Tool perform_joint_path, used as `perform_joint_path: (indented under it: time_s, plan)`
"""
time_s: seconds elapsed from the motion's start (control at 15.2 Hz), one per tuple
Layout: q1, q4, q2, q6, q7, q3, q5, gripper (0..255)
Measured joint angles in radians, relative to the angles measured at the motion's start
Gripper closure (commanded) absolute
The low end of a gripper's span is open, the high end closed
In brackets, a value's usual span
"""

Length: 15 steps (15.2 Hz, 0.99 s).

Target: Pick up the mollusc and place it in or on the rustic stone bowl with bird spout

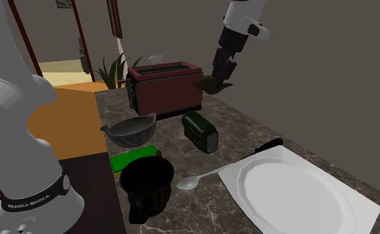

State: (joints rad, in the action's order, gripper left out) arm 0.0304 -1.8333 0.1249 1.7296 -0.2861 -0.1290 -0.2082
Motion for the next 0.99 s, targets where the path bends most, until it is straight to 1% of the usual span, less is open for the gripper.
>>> perform_joint_path:
  time_s: [0.13, 0.53, 0.73, 0.86, 0.99]
  plan:
    - [0.002, -0.116, -0.091, 0.026, 0.005, -0.003, -0.013, 255]
    - [0.019, -0.356, -0.307, 0.054, -0.003, -0.018, -0.053, 255]
    - [0.032, -0.494, -0.441, 0.06, -0.005, -0.025, -0.077, 255]
    - [0.041, -0.565, -0.511, 0.063, -0.01, -0.031, -0.092, 255]
    - [0.054, -0.633, -0.603, 0.04, -0.02, -0.035, -0.108, 255]
